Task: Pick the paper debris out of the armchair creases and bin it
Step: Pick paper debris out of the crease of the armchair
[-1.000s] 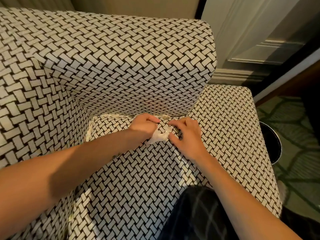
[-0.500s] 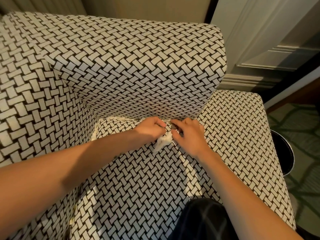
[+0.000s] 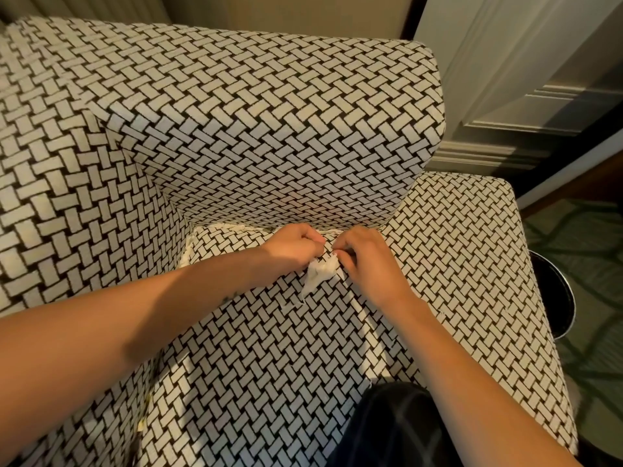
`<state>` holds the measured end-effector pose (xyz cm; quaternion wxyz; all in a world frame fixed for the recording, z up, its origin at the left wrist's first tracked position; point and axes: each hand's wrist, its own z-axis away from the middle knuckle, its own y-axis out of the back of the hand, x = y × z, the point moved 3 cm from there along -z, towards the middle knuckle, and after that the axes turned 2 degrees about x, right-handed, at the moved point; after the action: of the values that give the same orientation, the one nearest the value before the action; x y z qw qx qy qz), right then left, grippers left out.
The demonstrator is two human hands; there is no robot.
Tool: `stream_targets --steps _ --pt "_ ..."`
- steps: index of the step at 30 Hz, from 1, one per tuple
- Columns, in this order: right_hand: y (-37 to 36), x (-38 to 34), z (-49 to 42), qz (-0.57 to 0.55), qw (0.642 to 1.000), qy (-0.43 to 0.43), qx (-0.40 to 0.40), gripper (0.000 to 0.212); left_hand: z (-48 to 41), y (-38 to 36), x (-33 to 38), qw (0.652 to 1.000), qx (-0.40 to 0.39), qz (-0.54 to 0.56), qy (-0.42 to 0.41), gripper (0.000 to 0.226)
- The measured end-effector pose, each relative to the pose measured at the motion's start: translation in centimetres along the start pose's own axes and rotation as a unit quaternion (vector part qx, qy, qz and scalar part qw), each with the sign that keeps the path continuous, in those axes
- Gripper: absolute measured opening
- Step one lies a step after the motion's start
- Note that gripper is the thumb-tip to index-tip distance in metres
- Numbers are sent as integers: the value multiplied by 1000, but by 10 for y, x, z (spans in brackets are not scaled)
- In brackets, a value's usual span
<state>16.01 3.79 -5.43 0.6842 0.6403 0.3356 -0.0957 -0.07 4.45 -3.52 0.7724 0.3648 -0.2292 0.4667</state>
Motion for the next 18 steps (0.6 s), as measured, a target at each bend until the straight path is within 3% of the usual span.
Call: stream_targets --steps 3,6,9,14,18 --pt "-3 -4 3 -22 999 -10 23 10 3 -1 4 999 -35 -23 0 26" --pt "-2 -3 4 -119 988 -98 33 13 10 -1 10 991 -118 -61 -1 41" --pt "-1 -3 6 -156 978 -132 34 19 13 -2 8 972 -144 -186 -27 57" --pt "2 -6 10 -213 960 -178 42 14 14 -8 1 934 -69 -323 -134 35" --pt "13 -14 16 -256 944 -202 43 11 17 -6 6 930 -85 -330 -134 23"
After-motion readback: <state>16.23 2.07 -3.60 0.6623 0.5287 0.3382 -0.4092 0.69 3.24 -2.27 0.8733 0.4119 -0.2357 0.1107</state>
